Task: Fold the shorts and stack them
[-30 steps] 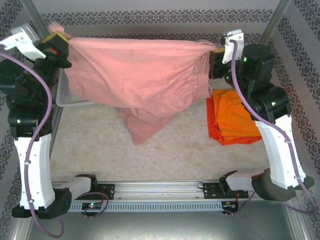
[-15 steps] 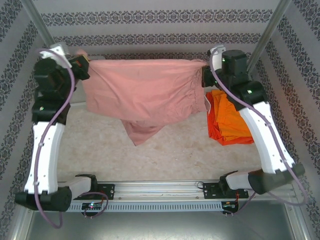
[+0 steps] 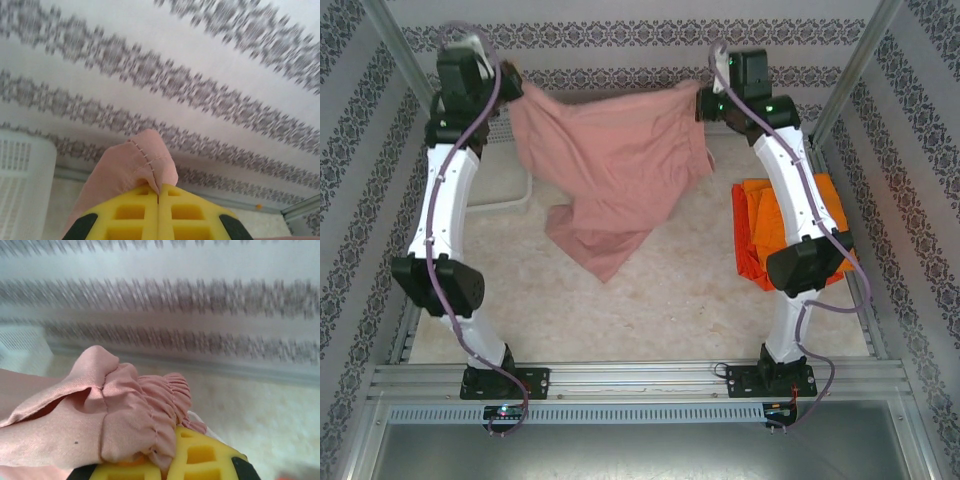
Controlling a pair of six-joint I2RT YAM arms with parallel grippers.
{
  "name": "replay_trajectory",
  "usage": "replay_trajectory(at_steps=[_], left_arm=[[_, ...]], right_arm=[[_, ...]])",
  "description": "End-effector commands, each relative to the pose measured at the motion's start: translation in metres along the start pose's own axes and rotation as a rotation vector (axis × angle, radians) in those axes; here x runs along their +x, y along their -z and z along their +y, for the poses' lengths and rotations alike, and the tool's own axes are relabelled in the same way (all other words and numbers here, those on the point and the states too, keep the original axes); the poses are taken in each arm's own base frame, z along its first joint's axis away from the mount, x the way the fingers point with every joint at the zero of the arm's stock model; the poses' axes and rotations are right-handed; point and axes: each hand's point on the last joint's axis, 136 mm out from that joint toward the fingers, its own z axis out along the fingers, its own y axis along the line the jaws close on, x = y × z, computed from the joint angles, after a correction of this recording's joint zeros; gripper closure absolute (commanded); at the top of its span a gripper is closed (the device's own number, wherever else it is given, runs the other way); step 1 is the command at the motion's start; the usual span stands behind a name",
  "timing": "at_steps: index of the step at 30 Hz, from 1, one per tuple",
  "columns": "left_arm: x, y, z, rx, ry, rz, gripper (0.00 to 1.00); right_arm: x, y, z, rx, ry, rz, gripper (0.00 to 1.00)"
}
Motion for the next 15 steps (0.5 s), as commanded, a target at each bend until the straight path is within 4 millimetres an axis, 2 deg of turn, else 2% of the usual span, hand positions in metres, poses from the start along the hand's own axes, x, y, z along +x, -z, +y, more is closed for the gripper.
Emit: replay_trajectory(at_steps=[1, 4, 7, 10, 11, 13, 15], left_arm=[[-0.074, 0.048, -0.039, 0.041, -0.044, -0.158, 1.00], [-0.119, 0.089, -0.066, 0.098, -0.072, -0.298, 1.00], [-0.140, 0.133, -0.090, 0.165, -0.105, -0.379, 1.00], [-0.132, 0.162, -0.105, 0.228, -0.157, -0.379, 1.00], [-0.126, 0.170, -0.108, 0.246, -0.172, -0.387, 1.00], [-0.103, 0.188, -0.104, 0.280, -0.182, -0.430, 1.00], [-0.068, 0.204, -0.090, 0.298, -0.171, -0.469, 1.00]], right_arm=[[-0.071, 0.052, 0.018, -0.129, -0.075, -0.208, 1.00], [-0.105, 0.085, 0.017, -0.193, -0.110, -0.322, 1.00], [-0.122, 0.118, 0.007, -0.216, -0.101, -0.388, 1.00], [-0.122, 0.138, -0.002, -0.211, -0.063, -0.426, 1.00], [-0.117, 0.137, -0.007, -0.204, -0.058, -0.436, 1.00], [-0.100, 0.138, -0.019, -0.181, -0.043, -0.482, 1.00], [-0.073, 0.135, -0.031, -0.142, -0.024, -0.500, 1.00]])
